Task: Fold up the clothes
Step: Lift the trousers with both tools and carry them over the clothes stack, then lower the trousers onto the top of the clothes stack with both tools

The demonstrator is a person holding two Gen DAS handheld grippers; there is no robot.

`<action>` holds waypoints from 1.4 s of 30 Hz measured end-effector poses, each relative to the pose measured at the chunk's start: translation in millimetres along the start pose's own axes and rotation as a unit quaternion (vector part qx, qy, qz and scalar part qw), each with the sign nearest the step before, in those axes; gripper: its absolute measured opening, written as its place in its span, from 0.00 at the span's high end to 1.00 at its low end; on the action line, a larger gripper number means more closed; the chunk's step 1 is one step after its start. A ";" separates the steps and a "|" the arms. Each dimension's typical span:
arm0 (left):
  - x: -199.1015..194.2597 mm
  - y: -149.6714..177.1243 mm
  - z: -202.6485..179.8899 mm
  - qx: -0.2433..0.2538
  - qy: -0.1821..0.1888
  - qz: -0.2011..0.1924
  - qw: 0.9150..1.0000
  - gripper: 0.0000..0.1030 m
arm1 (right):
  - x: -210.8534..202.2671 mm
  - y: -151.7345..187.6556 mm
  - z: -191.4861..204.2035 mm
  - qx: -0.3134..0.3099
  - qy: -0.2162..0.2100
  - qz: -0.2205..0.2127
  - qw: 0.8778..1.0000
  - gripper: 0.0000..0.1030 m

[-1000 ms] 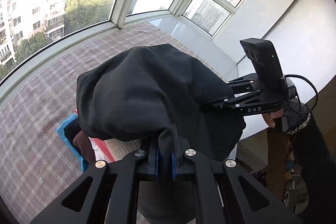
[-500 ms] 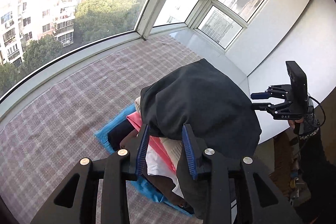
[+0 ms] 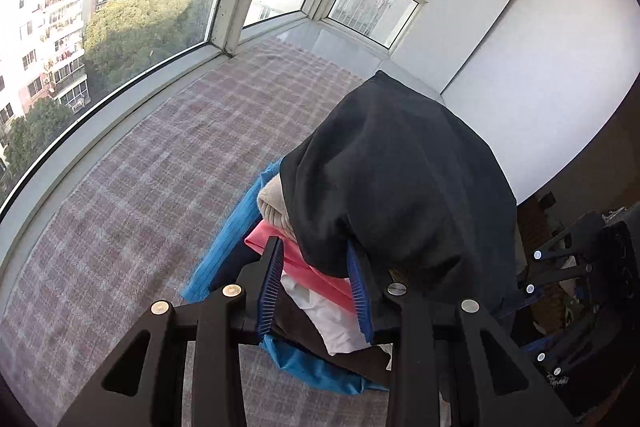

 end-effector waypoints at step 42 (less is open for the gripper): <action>10.8 -23.3 -11.5 0.062 0.005 -0.034 0.997 0.77 | -5.3 -15.0 -70.7 0.120 -0.021 -0.025 0.992 0.64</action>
Point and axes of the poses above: each gripper's, at about its wrist camera, not at the fingertips, and x roughly the way its jaws point, z to its left, y to its underside, the point moved 5 cm from there along x, roughly the way its jaws point, and after that the axes turned 14 degrees about -y, right-handed, at the moved point
